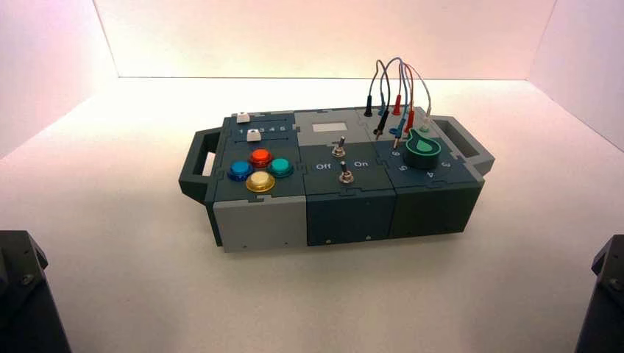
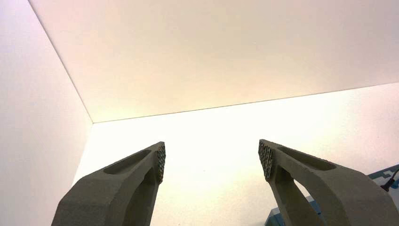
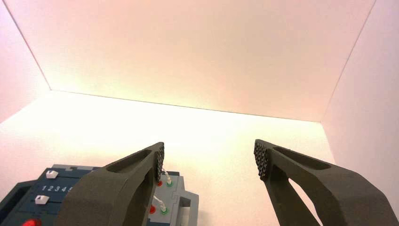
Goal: Close left gripper.
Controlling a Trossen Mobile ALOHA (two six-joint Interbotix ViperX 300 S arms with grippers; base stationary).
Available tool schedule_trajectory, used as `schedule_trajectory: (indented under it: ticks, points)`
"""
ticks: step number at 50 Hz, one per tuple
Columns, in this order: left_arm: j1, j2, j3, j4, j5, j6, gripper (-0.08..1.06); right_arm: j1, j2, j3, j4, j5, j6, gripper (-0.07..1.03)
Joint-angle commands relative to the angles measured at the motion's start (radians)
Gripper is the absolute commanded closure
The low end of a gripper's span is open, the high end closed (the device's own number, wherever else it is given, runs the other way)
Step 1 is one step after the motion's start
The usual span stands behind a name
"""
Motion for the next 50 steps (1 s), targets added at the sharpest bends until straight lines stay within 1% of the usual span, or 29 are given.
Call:
schedule_trajectory:
  ticks: [1, 23, 26, 27, 28, 29, 30, 31, 32, 33, 34, 35, 37, 39, 50]
  points:
    - [0.005, 0.003, -0.018, 0.002, -0.005, 0.005, -0.05, -0.005, 0.006, -0.012, 0.003, -0.009, 0.005, -0.03]
    - [0.005, 0.018, -0.02, 0.0, -0.005, 0.005, -0.04, -0.005, 0.011, -0.012, 0.009, -0.006, 0.005, -0.03]
    - [0.005, 0.026, -0.025, 0.0, -0.002, 0.002, 0.06, -0.006, 0.015, -0.012, 0.009, -0.005, 0.005, -0.03]
    - [0.005, 0.031, -0.026, 0.0, -0.002, 0.0, 0.14, -0.006, 0.015, -0.012, 0.009, -0.005, 0.005, -0.03]
    - [0.005, 0.035, -0.026, 0.0, 0.003, 0.0, 0.26, -0.006, 0.017, -0.012, 0.009, -0.005, 0.005, -0.03]
    - [0.005, 0.037, -0.026, 0.0, 0.005, 0.0, 0.33, -0.005, 0.017, -0.012, 0.009, -0.005, 0.006, -0.03]
    - [0.005, 0.041, -0.029, 0.0, 0.011, 0.0, 0.48, -0.005, 0.017, -0.012, 0.009, -0.003, 0.005, -0.03]
    - [0.005, 0.041, -0.032, 0.0, 0.021, 0.0, 0.67, -0.005, 0.018, -0.012, 0.011, -0.005, 0.005, -0.03]
    - [0.005, 0.043, -0.034, 0.0, 0.025, 0.002, 0.77, -0.005, 0.018, -0.012, 0.009, -0.003, 0.006, -0.03]
    - [0.005, 0.044, -0.037, 0.002, 0.038, 0.005, 0.96, -0.005, 0.018, -0.012, 0.009, -0.003, 0.006, -0.03]
    - [0.005, 0.044, -0.041, 0.005, 0.049, 0.008, 1.04, -0.006, 0.018, -0.014, 0.009, -0.005, 0.006, -0.03]
    - [0.005, 0.041, -0.046, 0.005, 0.061, 0.009, 0.97, -0.006, 0.018, -0.012, 0.011, -0.003, 0.006, -0.03]
    - [0.005, 0.04, -0.049, 0.003, 0.071, 0.011, 1.02, -0.005, 0.018, -0.012, 0.009, -0.005, 0.008, -0.03]
    - [0.005, 0.037, -0.048, 0.005, 0.071, 0.011, 1.01, -0.006, 0.018, -0.012, 0.009, -0.005, 0.008, -0.03]
    - [0.005, 0.025, -0.046, 0.005, 0.071, 0.011, 1.01, -0.006, 0.025, -0.012, 0.009, -0.005, 0.008, -0.03]
